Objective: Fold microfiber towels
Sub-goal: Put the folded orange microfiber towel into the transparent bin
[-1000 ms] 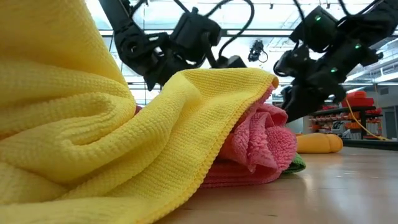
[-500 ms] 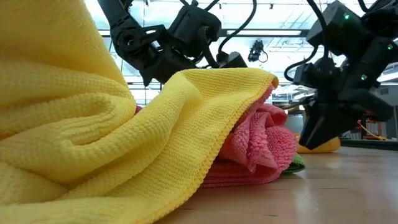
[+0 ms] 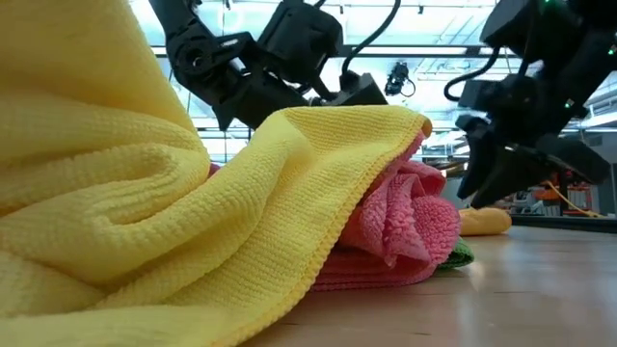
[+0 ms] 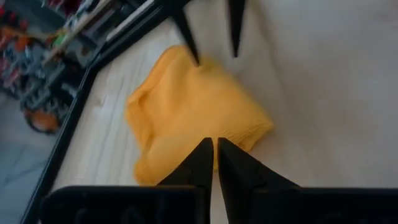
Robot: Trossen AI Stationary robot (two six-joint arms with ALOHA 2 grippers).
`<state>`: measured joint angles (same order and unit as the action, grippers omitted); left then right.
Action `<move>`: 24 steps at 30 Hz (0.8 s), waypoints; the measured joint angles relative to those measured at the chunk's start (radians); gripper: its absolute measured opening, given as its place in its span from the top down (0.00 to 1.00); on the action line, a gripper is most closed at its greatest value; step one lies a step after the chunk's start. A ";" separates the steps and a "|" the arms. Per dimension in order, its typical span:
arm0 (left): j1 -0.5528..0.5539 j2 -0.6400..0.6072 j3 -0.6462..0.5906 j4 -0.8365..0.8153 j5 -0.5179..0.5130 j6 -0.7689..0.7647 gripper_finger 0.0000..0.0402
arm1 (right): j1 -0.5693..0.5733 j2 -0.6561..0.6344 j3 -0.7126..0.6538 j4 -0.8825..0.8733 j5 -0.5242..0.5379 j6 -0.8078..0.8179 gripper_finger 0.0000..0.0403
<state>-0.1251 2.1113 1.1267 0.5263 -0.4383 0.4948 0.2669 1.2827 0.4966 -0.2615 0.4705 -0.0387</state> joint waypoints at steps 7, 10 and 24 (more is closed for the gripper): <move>-0.013 0.000 0.000 -0.022 -0.030 0.250 0.79 | 0.079 0.006 0.025 0.002 0.017 0.023 0.61; -0.014 0.004 0.000 -0.019 -0.032 0.377 0.68 | 0.092 0.006 0.025 0.000 0.045 0.039 0.58; 0.048 0.057 0.137 -0.212 -0.028 0.555 0.48 | 0.091 0.008 0.025 0.036 0.055 0.039 0.56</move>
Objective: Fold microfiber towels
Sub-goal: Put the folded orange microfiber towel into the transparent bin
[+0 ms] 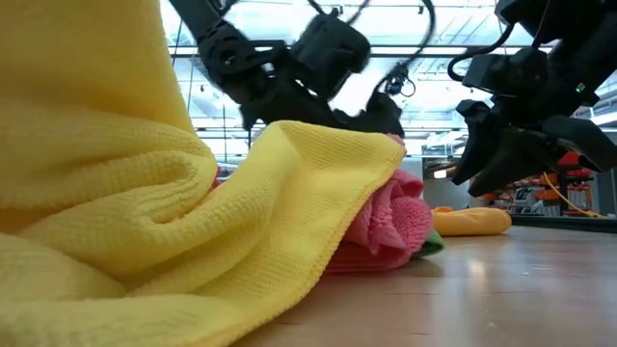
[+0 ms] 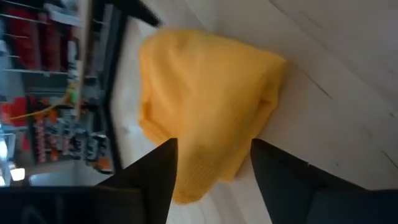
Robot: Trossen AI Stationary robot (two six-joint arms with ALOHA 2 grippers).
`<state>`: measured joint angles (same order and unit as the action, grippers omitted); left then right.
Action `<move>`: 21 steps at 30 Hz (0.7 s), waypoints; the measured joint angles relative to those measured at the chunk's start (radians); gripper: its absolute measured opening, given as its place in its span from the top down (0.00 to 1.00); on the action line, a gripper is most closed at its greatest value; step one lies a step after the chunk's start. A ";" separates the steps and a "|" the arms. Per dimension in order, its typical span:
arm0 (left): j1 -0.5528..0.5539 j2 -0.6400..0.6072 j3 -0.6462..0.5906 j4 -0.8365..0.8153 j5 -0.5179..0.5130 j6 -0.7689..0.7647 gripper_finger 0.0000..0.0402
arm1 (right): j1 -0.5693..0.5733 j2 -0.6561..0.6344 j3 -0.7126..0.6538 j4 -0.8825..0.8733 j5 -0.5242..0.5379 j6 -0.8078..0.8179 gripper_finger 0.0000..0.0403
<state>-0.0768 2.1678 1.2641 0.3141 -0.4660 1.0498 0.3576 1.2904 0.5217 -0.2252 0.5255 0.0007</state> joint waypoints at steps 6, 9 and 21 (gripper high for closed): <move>0.008 0.036 0.071 -0.105 0.017 0.047 0.51 | 0.000 0.000 0.000 0.020 -0.002 0.010 0.56; 0.013 0.041 0.078 -0.100 0.023 0.114 0.50 | 0.000 0.000 0.000 0.025 -0.002 0.010 0.56; 0.081 0.048 0.078 -0.146 0.115 0.166 0.55 | 0.001 0.000 0.000 0.041 -0.018 0.011 0.56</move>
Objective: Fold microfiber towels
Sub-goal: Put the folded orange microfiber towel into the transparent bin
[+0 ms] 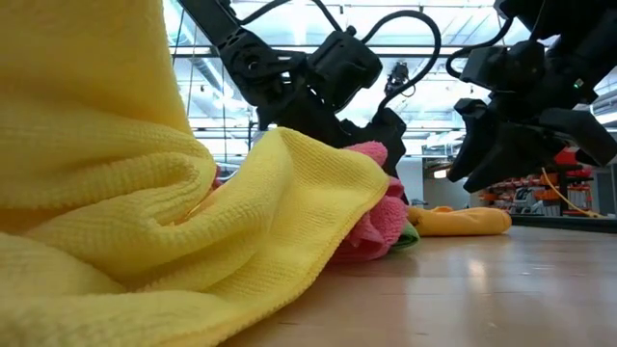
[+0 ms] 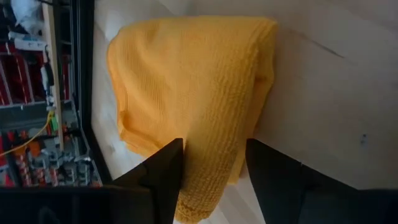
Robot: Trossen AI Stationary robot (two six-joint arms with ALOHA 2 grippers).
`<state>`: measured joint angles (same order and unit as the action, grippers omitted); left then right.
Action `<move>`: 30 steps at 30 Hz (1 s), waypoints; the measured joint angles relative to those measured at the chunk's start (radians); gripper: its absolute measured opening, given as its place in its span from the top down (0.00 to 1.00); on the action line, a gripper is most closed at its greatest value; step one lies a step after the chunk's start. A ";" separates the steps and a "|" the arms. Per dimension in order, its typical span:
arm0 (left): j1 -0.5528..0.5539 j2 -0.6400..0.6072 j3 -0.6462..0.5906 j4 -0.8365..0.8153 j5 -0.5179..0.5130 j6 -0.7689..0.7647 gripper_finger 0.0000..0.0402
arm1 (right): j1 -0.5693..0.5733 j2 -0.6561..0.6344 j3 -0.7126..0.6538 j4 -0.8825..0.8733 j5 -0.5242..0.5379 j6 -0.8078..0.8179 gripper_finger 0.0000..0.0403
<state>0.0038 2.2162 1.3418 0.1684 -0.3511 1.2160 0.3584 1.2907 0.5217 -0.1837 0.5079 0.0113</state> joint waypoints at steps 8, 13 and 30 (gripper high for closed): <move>0.013 0.018 -0.001 -0.004 0.054 0.044 0.54 | 0.000 0.000 0.000 0.037 -0.001 -0.008 0.56; 0.012 0.031 0.000 0.009 0.052 0.077 0.50 | 0.000 0.000 0.000 0.042 -0.001 -0.007 0.56; 0.034 0.027 -0.002 0.004 0.087 -0.066 0.96 | -0.003 0.000 0.041 0.051 -0.008 -0.056 0.56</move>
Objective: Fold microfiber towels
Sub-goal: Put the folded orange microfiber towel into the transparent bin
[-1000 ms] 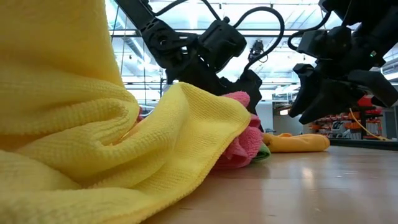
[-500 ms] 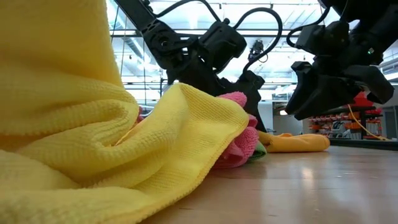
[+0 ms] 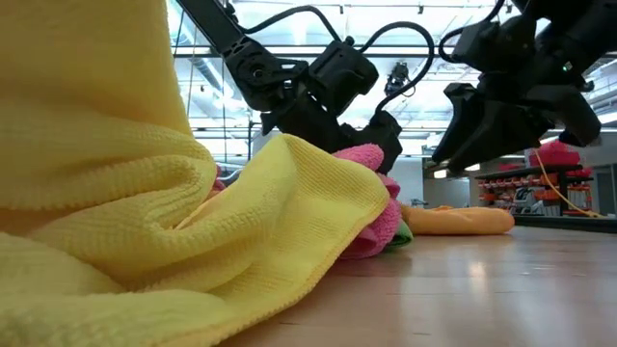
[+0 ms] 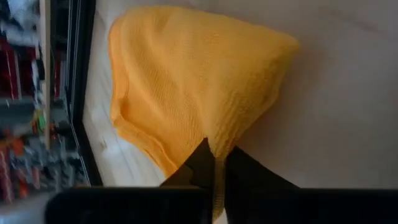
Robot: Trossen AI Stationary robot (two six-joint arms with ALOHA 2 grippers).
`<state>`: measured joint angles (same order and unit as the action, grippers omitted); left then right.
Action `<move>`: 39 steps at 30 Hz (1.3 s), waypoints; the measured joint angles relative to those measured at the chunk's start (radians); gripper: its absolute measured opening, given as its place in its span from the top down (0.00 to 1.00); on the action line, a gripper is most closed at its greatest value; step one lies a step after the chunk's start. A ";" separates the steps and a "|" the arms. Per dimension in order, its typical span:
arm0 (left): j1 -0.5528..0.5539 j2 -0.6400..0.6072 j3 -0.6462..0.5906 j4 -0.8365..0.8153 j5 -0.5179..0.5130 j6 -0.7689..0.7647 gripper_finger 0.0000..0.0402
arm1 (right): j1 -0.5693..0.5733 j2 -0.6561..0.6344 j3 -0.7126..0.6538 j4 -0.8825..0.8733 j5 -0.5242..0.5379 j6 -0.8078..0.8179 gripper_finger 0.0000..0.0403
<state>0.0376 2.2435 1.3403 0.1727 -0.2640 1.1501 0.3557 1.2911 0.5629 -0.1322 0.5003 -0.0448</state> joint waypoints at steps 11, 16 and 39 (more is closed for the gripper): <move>-0.031 -0.056 0.097 -0.231 0.002 -0.257 0.97 | 0.000 -0.002 -0.003 -0.084 0.024 0.019 0.52; -0.048 -0.059 0.114 -0.294 0.003 -0.343 0.97 | 0.000 0.050 -0.024 -0.031 0.029 0.039 0.44; -0.161 -0.047 0.117 -0.175 0.005 -0.481 0.61 | 0.020 -0.020 -0.033 -0.094 -0.057 0.166 0.40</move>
<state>-0.1231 2.1967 1.4575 -0.0022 -0.2587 0.6692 0.3753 1.2711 0.5301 -0.2259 0.4431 0.1211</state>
